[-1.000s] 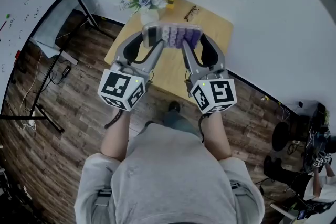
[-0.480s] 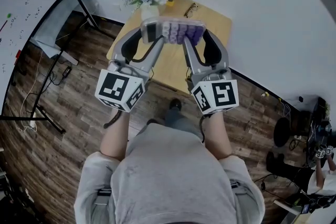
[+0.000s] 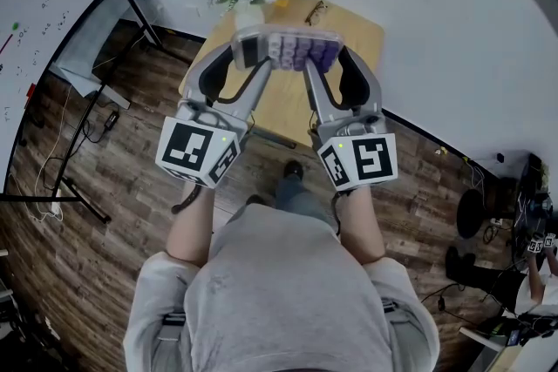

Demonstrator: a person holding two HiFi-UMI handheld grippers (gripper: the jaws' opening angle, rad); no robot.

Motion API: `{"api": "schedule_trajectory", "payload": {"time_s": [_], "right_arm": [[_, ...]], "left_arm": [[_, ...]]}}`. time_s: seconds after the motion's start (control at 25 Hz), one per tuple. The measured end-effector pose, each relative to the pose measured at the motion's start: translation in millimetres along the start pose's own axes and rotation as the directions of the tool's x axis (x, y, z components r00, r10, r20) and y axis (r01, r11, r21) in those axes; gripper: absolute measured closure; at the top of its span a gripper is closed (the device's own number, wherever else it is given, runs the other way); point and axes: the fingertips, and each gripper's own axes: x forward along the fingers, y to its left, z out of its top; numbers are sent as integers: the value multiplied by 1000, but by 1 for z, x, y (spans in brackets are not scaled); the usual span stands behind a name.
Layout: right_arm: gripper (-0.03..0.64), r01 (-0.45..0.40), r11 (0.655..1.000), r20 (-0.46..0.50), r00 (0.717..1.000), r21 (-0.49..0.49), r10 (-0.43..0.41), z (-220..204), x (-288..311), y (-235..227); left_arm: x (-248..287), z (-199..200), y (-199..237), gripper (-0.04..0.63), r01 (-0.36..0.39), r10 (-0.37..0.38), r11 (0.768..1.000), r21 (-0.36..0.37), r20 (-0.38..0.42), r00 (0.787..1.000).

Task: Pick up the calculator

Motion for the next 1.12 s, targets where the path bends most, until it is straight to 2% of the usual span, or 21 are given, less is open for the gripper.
{"api": "schedule_trajectory", "payload": {"time_s": [1.12], "right_arm": [[420, 3, 1000, 16, 1000, -19, -2, 8, -6, 11]], "left_arm": [[-12, 6, -2, 390, 0, 0, 1000, 5, 8, 1000]]}}
